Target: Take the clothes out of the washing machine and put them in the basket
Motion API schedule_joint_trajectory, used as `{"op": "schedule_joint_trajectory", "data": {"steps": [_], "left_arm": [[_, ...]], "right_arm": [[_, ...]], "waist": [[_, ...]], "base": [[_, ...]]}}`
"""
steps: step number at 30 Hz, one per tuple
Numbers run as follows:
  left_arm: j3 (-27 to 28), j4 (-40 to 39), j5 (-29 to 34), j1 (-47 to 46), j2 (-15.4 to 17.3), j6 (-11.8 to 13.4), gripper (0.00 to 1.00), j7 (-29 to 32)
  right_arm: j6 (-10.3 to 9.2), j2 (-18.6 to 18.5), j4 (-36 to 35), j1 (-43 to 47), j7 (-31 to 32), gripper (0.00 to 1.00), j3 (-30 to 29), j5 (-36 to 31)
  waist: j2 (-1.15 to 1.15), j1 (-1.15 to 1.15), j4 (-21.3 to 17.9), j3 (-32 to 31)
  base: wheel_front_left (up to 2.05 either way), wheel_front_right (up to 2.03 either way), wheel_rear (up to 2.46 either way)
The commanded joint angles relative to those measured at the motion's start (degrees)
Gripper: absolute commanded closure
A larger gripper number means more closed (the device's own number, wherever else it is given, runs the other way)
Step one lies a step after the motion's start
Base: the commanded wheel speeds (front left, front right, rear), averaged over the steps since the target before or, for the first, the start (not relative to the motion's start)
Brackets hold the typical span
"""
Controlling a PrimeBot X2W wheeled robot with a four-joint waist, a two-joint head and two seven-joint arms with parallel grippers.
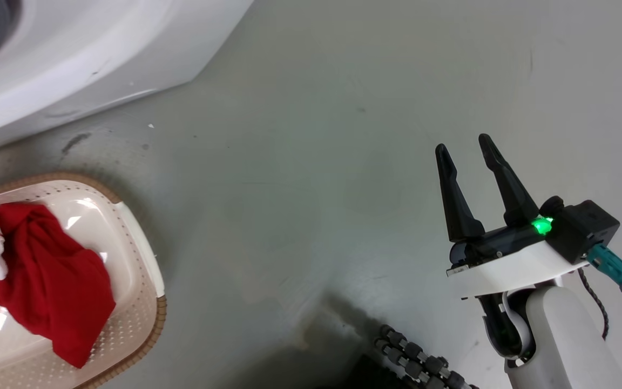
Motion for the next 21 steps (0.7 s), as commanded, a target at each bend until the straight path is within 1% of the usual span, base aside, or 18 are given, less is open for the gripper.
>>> {"op": "schedule_joint_trajectory", "data": {"steps": [1, 8, 9, 10, 13, 14, 15, 18, 21], "left_arm": [[-0.5, -0.1, 0.2, -0.7, 0.9, -0.1, 0.0, 1.2], [-2.1, -1.9, 0.9, -0.2, 3.0, 0.0, 0.0, 6.7], [-1.9, -2.4, 0.6, 0.0, 3.3, 0.2, 0.61, 7.5], [-1.7, -3.1, 0.4, 0.3, 3.6, 0.5, 1.0, 7.9], [-1.1, -5.3, -0.3, 1.0, 4.3, 1.6, 1.0, 8.6], [-0.6, -7.1, -0.5, 1.5, 4.8, 2.6, 1.0, 8.6], [-0.3, -7.9, -1.0, 1.9, 4.8, 3.2, 1.0, 8.4], [0.9, -10.3, -2.2, 3.9, 4.7, 5.0, 1.0, 6.7], [2.5, -12.5, -3.8, 6.5, 4.7, 6.9, 1.0, 3.7]], "right_arm": [[-0.04, 0.1, -0.4, -1.1, -0.3, 0.0, 0.2, 0.7], [-0.04, 0.1, 0.0, -1.2, -0.3, 0.0, 1.2, 1.8], [-0.04, 0.1, 0.0, -1.1, -0.3, 0.0, 1.2, 1.9], [-0.04, 0.1, -0.1, -1.1, -0.3, 0.0, 1.3, 1.9], [-0.04, 0.1, 0.0, -1.1, -0.3, 0.0, 1.2, 2.1], [-0.04, 0.1, 0.2, -1.1, -0.3, 0.0, 1.0, 1.9], [-0.04, 0.1, 0.2, -1.2, -0.3, 0.0, 0.9, 1.8], [-0.04, 0.1, 0.4, -1.4, -0.3, 0.0, 0.7, 1.6], [-0.04, 0.1, 0.0, -1.1, -0.3, 0.0, 0.1, 1.2]], "waist": [[0.0, -0.01, -0.9, 1.1], [0.0, -0.01, -1.7, 1.9], [0.0, -0.01, -1.8, 2.0], [0.0, -0.01, -1.8, 2.0], [0.0, -0.01, -1.8, 1.9], [0.0, -0.01, -1.6, 1.7], [0.0, -0.01, -1.5, 1.6], [0.0, -0.01, -1.2, 0.9], [0.0, -0.01, -0.8, -0.3]], "base": [[0.0, 0.0, 0.0], [0.0, 0.0, 0.0], [0.0, 0.0, 0.0], [0.0, 0.0, 0.0], [0.0, 0.0, 0.0], [0.0, 0.0, 0.0], [0.0, 0.0, 0.0], [0.0, 0.0, 0.0], [0.0, 0.0, 0.0]]}}
